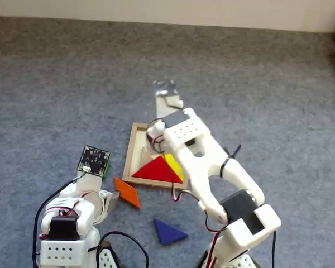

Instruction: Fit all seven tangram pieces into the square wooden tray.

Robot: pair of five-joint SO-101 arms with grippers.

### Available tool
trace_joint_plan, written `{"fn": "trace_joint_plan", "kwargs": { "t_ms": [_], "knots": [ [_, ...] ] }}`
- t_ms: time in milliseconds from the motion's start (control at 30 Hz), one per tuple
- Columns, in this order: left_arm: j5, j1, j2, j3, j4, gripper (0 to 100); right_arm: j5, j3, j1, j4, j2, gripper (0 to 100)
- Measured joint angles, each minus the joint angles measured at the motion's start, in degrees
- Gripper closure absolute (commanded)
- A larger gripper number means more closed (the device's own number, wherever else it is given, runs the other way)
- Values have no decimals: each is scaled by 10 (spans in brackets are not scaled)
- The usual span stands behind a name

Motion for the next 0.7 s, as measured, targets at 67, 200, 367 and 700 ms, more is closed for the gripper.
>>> {"fn": "trace_joint_plan", "kwargs": {
  "t_ms": [67,200,367,700],
  "knots": [
    [0,0,0,0,0,744,0,0,18,-26,0,994],
    [0,0,0,0,0,744,0,0,46,-74,11,994],
    [0,0,0,0,0,744,-1,0,50,-99,74,994],
    [0,0,0,0,0,744,0,-3,88,-106,91,994]
  ]
}}
